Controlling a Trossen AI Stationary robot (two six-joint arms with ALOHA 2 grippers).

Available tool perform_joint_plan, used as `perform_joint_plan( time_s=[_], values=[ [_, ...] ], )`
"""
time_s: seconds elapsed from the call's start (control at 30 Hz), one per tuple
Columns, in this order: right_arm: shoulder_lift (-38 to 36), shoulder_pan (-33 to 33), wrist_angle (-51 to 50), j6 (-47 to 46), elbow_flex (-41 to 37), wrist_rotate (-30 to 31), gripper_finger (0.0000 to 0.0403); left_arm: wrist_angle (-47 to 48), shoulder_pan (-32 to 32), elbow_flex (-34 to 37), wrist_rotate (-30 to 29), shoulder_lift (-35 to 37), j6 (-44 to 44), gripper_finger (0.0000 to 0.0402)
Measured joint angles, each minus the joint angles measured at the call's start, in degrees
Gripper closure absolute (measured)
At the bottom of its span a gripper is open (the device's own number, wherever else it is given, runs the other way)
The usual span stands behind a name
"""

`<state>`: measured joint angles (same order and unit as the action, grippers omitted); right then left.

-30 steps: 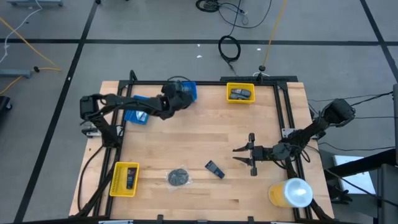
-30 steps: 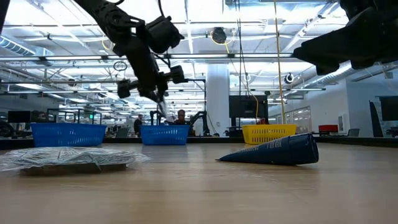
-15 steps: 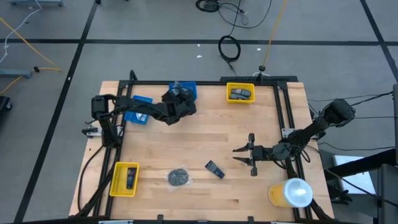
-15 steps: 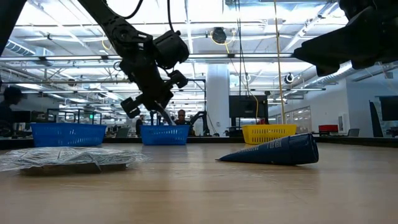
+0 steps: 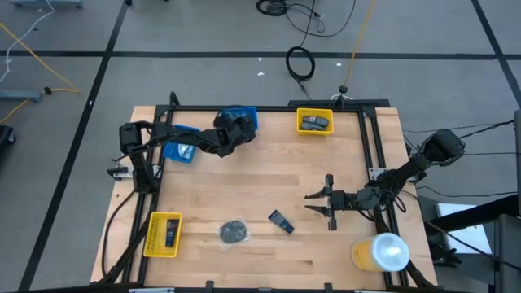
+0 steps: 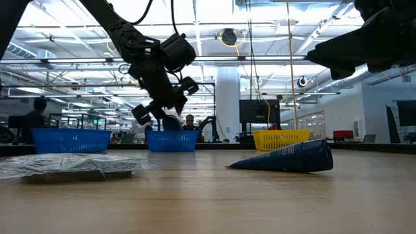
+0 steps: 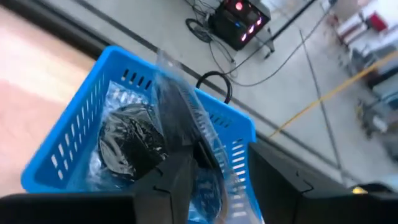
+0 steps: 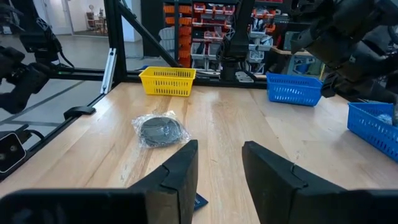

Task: Pick & Place Travel size toiletries
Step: Put the black hairbrush into the right blue bin

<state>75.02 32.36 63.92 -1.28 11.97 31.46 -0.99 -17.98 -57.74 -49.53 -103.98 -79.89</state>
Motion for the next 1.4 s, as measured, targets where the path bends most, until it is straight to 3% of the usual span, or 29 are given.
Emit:
perform_joint_plan(
  time_s=[0.23,0.37,0.47,0.73,1.03,1.2,1.4],
  values=[
    [0.0,0.0,-0.37,-0.15,0.0,0.0,0.0287,2.64,0.01,-0.04,1.48,2.58,11.0,0.0252],
    [0.0,0.0,-0.4,-0.4,0.02,-0.02,0.0287,2.45,0.31,-0.04,2.05,3.52,14.38,0.028],
    [0.0,0.0,-0.43,-0.79,0.02,-0.02,0.0287,2.93,-0.05,-0.04,5.76,3.54,15.81,0.0311],
    [0.0,-0.02,-0.44,-0.87,0.02,-0.02,0.0287,8.52,-0.58,-0.04,7.56,3.54,16.13,0.0394],
    [0.0,0.0,-0.46,-1.03,0.02,-0.02,0.0287,11.53,0.15,-0.04,6.6,3.51,11.7,0.0399],
    [0.0,0.0,-0.46,-1.03,0.02,-0.02,0.0287,4.23,2.98,2.49,-1.02,3.5,7.6,0.04],
    [0.0,-0.01,-0.54,-1.05,0.02,-0.02,0.0287,-14.62,4.29,10.96,-6.66,3.5,9.04,0.04]
  ],
)
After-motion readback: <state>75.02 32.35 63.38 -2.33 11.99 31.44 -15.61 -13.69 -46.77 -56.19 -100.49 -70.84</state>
